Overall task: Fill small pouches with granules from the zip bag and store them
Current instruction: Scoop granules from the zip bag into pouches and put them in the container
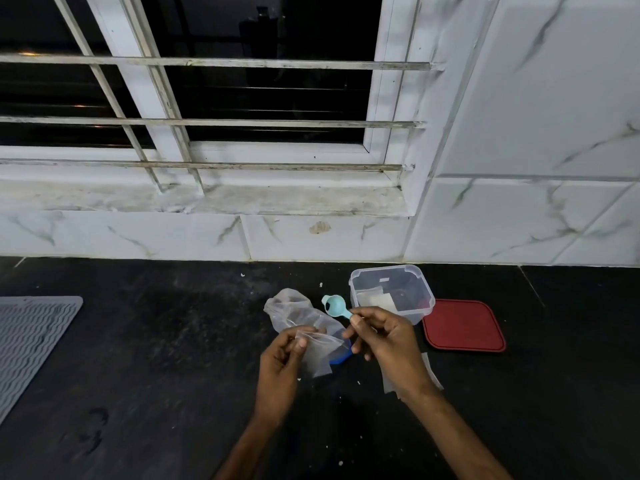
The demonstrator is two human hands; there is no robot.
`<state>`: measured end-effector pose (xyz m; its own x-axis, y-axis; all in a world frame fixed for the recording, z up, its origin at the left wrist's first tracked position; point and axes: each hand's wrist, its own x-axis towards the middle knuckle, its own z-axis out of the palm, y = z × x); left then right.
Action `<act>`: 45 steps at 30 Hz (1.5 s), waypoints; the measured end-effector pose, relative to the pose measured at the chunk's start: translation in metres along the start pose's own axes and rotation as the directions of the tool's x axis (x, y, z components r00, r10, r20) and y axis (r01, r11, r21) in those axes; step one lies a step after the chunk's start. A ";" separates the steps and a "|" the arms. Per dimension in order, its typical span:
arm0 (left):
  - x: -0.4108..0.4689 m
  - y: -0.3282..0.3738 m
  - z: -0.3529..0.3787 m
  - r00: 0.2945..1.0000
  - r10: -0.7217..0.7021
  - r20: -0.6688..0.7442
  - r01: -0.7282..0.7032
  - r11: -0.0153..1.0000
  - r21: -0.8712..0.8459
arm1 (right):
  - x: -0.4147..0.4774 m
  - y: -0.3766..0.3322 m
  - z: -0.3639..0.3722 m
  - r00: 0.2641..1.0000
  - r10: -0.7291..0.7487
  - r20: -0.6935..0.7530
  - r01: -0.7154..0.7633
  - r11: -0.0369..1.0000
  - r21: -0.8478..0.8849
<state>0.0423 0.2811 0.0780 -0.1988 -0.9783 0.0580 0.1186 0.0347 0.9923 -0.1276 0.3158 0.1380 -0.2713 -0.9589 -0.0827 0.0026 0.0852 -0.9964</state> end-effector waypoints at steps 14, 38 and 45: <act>0.012 0.012 0.013 0.999 0.040 -0.006 -0.040 0.998 -0.048 | -0.004 0.018 -0.003 0.913 -0.398 0.091 0.369 0.712 -0.598; 0.012 0.015 0.011 0.999 -0.007 -0.045 0.002 0.994 -0.110 | -0.002 0.009 0.002 0.992 -0.069 -0.106 0.064 0.996 -0.056; -0.010 -0.013 0.003 0.994 -0.104 0.036 0.102 0.993 0.051 | -0.016 0.029 -0.011 0.993 0.116 -0.021 -0.117 0.991 -0.072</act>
<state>0.0402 0.2914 0.0644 -0.2448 -0.9687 -0.0414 0.0478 -0.0547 0.9974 -0.1342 0.3364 0.1103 -0.2891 -0.9368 -0.1969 -0.0348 0.2158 -0.9758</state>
